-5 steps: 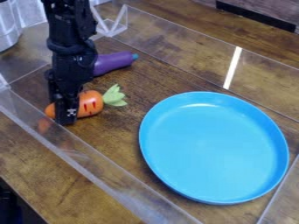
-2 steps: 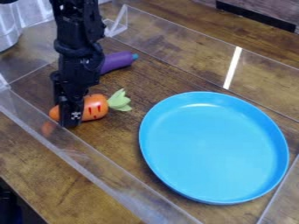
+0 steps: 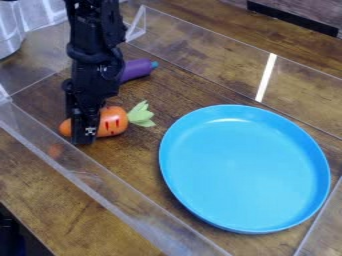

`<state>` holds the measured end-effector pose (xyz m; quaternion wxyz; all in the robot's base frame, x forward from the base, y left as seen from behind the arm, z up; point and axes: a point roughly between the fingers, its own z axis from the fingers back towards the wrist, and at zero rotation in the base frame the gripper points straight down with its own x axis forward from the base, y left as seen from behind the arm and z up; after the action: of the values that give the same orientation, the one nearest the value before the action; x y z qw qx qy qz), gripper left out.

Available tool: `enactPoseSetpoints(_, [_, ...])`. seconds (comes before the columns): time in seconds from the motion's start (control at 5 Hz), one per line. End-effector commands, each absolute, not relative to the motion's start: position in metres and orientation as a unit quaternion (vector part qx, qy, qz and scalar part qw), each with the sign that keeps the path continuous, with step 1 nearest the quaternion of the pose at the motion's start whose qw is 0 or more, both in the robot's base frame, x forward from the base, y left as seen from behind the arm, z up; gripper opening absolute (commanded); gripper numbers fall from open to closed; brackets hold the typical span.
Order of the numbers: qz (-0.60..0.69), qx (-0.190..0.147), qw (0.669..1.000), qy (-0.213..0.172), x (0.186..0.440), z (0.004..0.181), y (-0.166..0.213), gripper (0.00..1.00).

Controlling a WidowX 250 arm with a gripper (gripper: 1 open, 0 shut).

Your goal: Put the carrot in the blue tray

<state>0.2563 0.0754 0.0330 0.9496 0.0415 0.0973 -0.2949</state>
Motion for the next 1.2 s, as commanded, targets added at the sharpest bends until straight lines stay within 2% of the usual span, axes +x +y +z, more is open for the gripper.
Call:
enactPoseSetpoints(0.0, [-0.306, 0.072, 0.948, 0.057, 0.273, 0.063, 0.069, 0.00])
enactPoseSetpoints(0.4, [-0.316, 0.090, 0.943, 0.056, 0.279, 0.084, 0.057, 0.00])
enactPoseSetpoints(0.6, [-0.330, 0.105, 0.937, 0.054, 0.284, 0.102, 0.044, 0.00])
enactPoseSetpoints(1.0, [-0.350, 0.112, 0.929, 0.051, 0.293, 0.104, 0.036, 0.00])
